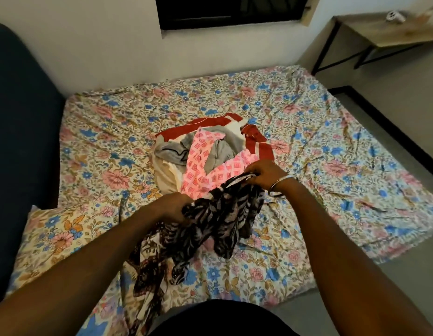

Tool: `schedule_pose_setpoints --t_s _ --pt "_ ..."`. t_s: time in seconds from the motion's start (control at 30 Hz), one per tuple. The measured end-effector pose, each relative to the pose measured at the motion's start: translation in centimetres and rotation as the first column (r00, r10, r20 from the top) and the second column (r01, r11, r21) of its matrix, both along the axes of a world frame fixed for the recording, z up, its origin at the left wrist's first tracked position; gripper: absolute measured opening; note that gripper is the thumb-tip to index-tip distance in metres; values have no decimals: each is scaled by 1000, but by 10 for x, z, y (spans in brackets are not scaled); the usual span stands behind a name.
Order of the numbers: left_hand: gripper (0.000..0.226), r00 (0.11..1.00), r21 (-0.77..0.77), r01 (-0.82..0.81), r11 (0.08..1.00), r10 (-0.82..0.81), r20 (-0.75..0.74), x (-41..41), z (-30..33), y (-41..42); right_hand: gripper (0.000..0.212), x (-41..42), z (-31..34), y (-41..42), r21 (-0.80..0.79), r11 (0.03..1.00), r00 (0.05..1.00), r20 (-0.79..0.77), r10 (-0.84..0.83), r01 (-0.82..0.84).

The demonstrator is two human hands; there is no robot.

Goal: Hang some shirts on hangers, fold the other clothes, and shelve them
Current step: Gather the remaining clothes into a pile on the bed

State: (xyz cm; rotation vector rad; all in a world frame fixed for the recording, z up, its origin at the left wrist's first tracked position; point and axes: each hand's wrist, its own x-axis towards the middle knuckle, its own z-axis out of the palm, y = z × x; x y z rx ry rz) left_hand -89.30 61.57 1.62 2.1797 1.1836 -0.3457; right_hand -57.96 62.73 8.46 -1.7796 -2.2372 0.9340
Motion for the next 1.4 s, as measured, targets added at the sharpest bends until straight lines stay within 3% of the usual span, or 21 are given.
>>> schedule_pose_setpoints --t_s 0.1,0.17,0.27,0.4,0.5,0.6,0.7,0.8,0.87,0.93,1.03,1.1,1.17,1.23,1.3,1.4 --pt "30 979 144 -171 975 185 -90 -18 17 37 23 5 24 36 167 974 971 157 -182 155" --pt "30 935 278 -355 893 346 81 -24 43 70 27 0 44 57 267 900 917 110 -383 344" --pt "25 778 370 -622 690 487 397 -22 89 116 30 -19 85 86 412 737 832 -111 -543 536" --pt "23 531 357 -832 426 420 736 1 139 136 29 -45 127 107 564 565 790 -320 -522 602" --pt "25 509 335 -824 457 336 793 12 134 116 31 -58 112 104 551 579 796 -357 -488 602" --pt "24 643 347 -677 649 291 709 9 79 84 24 -71 48 82 388 749 843 -212 -495 538" --pt "33 810 130 -484 865 386 442 -6 -6 29 18 -85 -40 46 49 924 923 49 -381 379" --pt "25 870 -119 -419 900 435 233 -41 -90 -45 18 -110 -110 -10 -233 914 942 131 -310 333" --pt "19 856 -243 -469 849 505 111 -73 -140 -101 16 -139 -159 -49 -338 892 954 103 -280 299" --pt "17 785 -305 -583 753 619 28 -97 -170 -152 11 -171 -199 -84 -453 857 969 88 -231 245" --pt "41 552 -375 -770 517 834 17 -123 -196 -204 14 -213 -245 -123 -569 804 980 18 -198 173" --pt "49 416 -449 -805 387 909 37 -141 -219 -227 24 -243 -271 -141 -624 764 976 -8 -216 164" --pt "47 345 -406 -848 340 937 64 -148 -230 -233 20 -258 -287 -155 -693 696 964 -6 -264 186" --pt "44 260 -431 -866 254 965 46 -155 -250 -230 51 -282 -310 -166 -768 615 956 -11 -292 179" --pt "36 268 -454 -858 240 963 3 -159 -274 -227 72 -304 -326 -177 -814 556 937 -43 -347 169" --pt "28 376 -503 -817 283 922 -90 -167 -304 -233 58 -333 -346 -189 -859 464 862 -56 -504 215"
